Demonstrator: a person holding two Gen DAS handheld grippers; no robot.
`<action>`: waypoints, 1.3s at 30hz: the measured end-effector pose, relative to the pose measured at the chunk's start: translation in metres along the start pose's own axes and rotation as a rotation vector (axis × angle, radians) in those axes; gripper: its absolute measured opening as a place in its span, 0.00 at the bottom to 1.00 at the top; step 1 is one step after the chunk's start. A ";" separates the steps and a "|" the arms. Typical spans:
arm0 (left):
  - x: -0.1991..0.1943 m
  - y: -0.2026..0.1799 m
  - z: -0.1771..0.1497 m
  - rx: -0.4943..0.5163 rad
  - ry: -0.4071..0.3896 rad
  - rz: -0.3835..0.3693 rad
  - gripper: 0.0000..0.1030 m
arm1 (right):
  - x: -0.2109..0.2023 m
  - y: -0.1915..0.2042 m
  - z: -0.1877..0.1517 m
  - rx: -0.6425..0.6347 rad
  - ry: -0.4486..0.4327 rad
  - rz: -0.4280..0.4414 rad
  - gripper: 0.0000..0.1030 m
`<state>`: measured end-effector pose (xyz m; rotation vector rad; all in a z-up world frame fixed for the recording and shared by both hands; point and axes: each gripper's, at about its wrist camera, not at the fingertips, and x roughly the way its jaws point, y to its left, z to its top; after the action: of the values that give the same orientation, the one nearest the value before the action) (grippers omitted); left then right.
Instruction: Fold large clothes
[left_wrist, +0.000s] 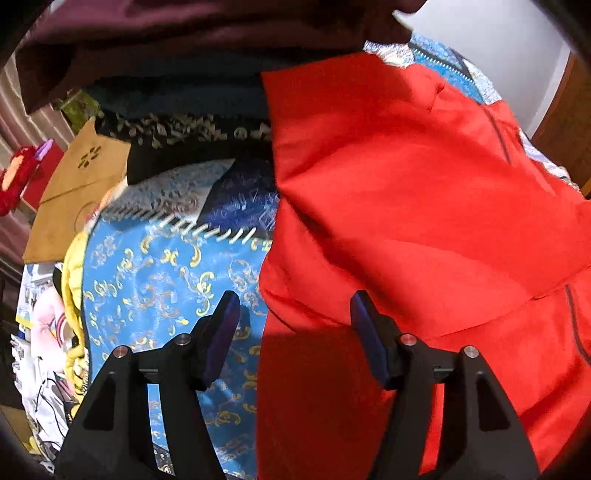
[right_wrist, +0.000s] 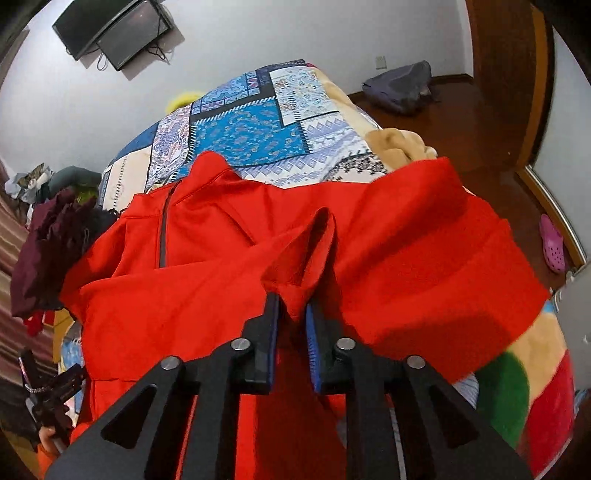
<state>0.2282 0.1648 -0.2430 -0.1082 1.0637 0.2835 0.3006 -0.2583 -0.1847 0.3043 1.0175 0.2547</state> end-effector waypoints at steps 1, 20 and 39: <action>-0.006 -0.002 0.002 0.003 -0.012 -0.004 0.60 | -0.005 -0.003 0.000 0.004 0.008 0.008 0.15; -0.072 -0.097 0.072 0.093 -0.195 -0.234 0.61 | -0.064 -0.134 0.007 0.360 -0.098 -0.069 0.59; 0.002 -0.132 0.051 0.094 -0.003 -0.246 0.61 | 0.018 -0.212 0.024 0.689 -0.053 -0.083 0.58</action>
<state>0.3094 0.0497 -0.2264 -0.1523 1.0477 0.0119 0.3446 -0.4525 -0.2641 0.8846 1.0394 -0.1902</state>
